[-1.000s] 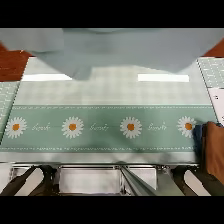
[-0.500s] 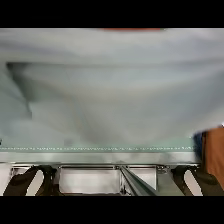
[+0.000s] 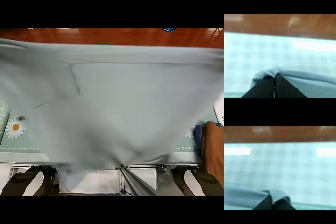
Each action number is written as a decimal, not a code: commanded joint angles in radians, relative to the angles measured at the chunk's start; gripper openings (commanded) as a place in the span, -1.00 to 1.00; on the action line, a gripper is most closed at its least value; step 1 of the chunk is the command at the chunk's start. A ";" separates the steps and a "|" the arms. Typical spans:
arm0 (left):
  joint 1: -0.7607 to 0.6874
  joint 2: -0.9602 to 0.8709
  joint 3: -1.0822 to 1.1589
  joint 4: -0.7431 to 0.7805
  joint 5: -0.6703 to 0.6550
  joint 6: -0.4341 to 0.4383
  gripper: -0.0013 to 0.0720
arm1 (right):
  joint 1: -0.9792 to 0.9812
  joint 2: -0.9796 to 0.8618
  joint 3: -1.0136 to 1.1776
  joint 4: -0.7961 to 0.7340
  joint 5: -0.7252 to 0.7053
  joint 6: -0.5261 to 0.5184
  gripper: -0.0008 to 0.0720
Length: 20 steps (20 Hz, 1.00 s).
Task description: Fold the shirts.
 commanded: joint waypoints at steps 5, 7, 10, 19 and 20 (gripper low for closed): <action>-0.007 -0.592 -0.095 -0.248 0.367 0.004 -0.92 | 0.002 -0.510 -0.137 0.227 -0.298 -0.139 -0.91; -0.006 -0.775 0.006 -0.311 0.394 0.003 -0.92 | 0.002 -0.679 -0.081 0.288 -0.360 -0.152 -0.91; -0.010 -0.999 0.197 -0.369 0.391 0.002 -0.92 | 0.002 -0.909 0.072 0.359 -0.396 -0.149 -0.91; -0.005 -1.141 0.409 -0.393 0.124 0.031 -0.92 | -0.008 -1.131 0.297 0.380 -0.225 -0.111 -0.90; 0.008 -1.139 0.428 -0.392 0.020 0.095 -0.92 | -0.013 -1.119 0.297 0.359 -0.169 -0.133 -0.90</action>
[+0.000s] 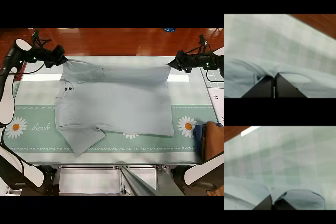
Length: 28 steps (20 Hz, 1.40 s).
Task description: Fold the shirts.
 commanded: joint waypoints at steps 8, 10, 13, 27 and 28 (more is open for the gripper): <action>0.031 -0.014 -0.098 0.163 -0.490 0.146 -0.92 | 0.005 0.002 -0.129 -0.316 0.249 0.028 -0.90; 0.042 -0.014 -0.110 0.168 -0.491 0.147 -0.92 | 0.005 0.002 -0.139 -0.342 0.254 0.032 -0.90; 0.057 -0.014 -0.109 0.167 -0.491 0.146 -0.92 | 0.005 0.002 -0.139 -0.351 0.259 0.035 -0.90; 0.055 0.027 -0.109 0.167 -0.602 0.029 0.42 | 0.002 0.064 -0.139 -0.369 0.354 0.108 0.16; 0.060 0.061 -0.111 0.168 -0.624 0.030 0.42 | 0.002 0.105 -0.142 -0.412 0.384 0.107 0.16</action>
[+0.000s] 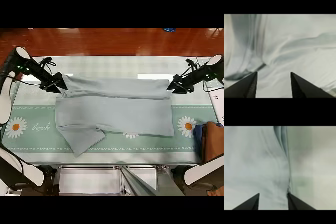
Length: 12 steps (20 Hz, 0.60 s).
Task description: Fold the shirts.
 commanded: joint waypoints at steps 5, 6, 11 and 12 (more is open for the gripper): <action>0.079 0.368 -0.260 0.185 -0.054 -0.015 0.42 | -0.037 0.410 -0.355 -0.023 -0.087 -0.002 0.16; 0.137 0.462 -0.365 0.182 -0.019 -0.017 0.42 | -0.040 0.502 -0.471 -0.013 -0.140 -0.026 0.16; 0.422 0.868 -1.014 -0.130 0.258 0.033 0.42 | -0.079 0.890 -0.913 0.134 -0.310 -0.052 0.16; 0.451 0.901 -1.116 -0.160 0.275 0.062 0.42 | -0.079 0.932 -0.951 0.162 -0.306 -0.056 0.16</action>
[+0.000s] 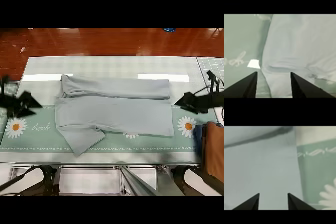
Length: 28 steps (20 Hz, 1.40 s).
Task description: Fold the shirts.
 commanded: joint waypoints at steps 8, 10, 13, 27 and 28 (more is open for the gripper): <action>0.019 0.172 -0.595 -0.201 0.260 0.140 0.42 | -0.012 0.260 -0.230 0.207 0.006 -0.027 0.16; -0.063 0.163 -0.602 -0.225 0.329 0.138 0.42 | -0.012 0.260 -0.230 0.235 0.016 -0.027 0.16; -0.193 0.139 -0.600 -0.293 0.442 0.123 0.34 | -0.013 0.260 -0.229 0.248 0.021 -0.027 0.16; -0.222 0.113 -0.510 -0.304 0.368 0.206 -0.92 | -0.243 0.225 -0.492 -0.011 0.074 0.021 0.16; -0.222 0.113 -0.510 -0.304 0.368 0.206 -0.92 | -0.237 0.206 -0.492 0.006 0.048 0.021 0.16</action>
